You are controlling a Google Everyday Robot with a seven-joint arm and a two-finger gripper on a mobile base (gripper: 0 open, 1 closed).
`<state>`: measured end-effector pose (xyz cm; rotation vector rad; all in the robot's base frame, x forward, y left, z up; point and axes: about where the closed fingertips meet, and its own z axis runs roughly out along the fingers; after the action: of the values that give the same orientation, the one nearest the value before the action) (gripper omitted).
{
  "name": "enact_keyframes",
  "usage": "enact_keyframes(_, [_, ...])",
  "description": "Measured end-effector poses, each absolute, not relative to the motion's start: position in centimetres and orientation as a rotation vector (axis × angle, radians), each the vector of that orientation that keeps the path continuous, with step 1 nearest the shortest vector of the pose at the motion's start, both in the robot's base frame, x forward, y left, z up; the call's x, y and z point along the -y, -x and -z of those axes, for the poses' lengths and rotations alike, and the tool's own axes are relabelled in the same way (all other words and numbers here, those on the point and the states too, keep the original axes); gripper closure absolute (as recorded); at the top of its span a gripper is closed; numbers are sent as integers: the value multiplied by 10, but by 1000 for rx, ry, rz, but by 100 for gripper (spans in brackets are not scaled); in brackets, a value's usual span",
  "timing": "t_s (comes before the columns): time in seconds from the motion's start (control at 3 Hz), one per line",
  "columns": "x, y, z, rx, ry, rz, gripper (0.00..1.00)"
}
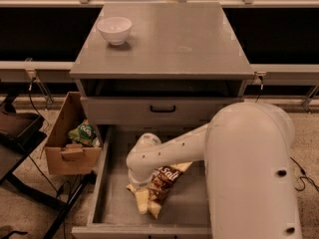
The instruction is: Pick brown chip bag from middle drawer and place on counter
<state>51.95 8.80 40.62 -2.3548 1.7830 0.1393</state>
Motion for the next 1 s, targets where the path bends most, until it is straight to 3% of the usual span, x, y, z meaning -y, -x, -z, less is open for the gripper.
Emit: enact_keyframes(1.0, [32, -542, -432, -1693, 2741, -51, 0])
